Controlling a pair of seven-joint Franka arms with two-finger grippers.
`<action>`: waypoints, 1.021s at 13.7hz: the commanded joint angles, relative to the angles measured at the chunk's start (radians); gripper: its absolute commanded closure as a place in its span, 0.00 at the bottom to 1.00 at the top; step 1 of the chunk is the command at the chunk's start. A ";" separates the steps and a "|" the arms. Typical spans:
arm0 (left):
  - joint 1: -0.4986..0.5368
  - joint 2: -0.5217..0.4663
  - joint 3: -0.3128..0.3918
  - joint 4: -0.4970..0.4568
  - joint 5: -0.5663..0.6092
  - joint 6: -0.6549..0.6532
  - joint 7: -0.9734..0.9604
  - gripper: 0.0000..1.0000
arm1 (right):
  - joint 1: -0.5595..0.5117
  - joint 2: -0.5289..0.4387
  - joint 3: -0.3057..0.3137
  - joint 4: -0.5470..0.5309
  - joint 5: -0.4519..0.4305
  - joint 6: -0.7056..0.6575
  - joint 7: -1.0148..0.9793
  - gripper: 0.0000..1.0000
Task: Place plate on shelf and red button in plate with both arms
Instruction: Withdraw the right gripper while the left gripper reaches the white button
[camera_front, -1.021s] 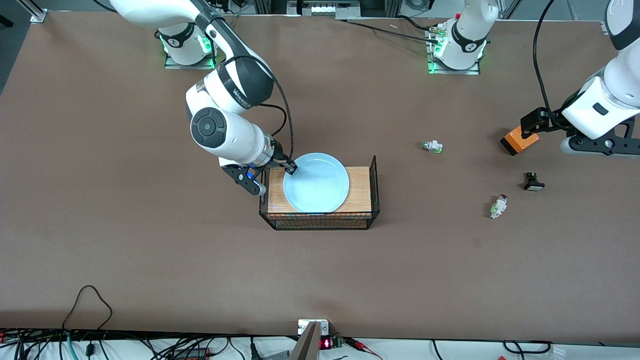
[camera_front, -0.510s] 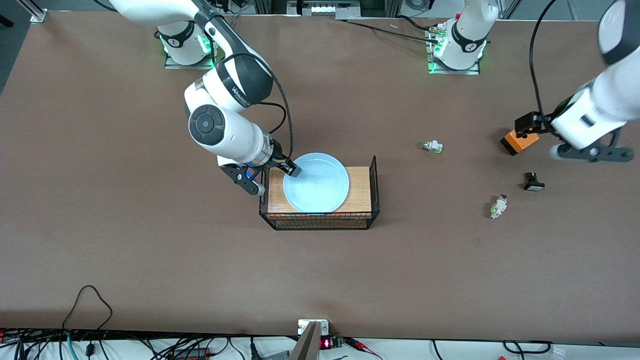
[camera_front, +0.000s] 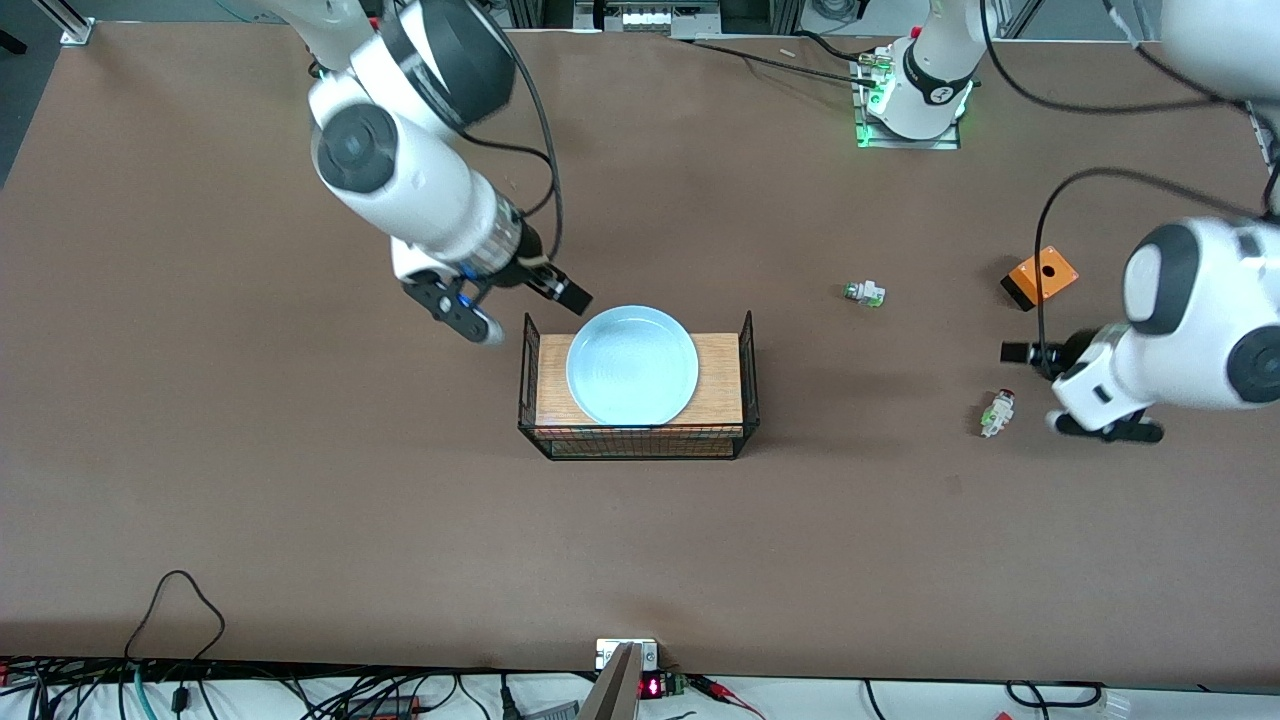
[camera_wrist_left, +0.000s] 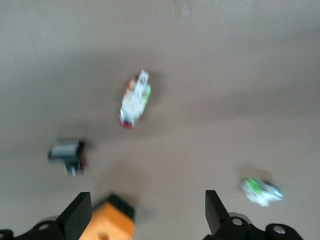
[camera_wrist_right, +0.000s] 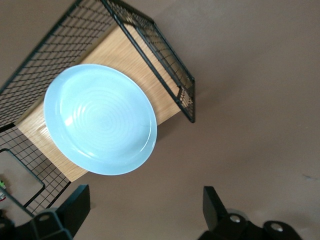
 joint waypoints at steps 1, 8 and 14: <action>0.011 0.067 -0.009 -0.005 0.032 0.117 0.176 0.00 | -0.070 -0.056 0.000 -0.013 -0.038 -0.076 -0.126 0.00; 0.057 0.144 -0.008 -0.181 0.033 0.550 0.546 0.04 | -0.290 -0.102 -0.020 -0.021 -0.288 -0.236 -0.613 0.00; 0.059 0.149 -0.009 -0.166 0.031 0.452 0.543 0.89 | -0.292 -0.153 -0.270 -0.021 -0.305 -0.235 -1.091 0.00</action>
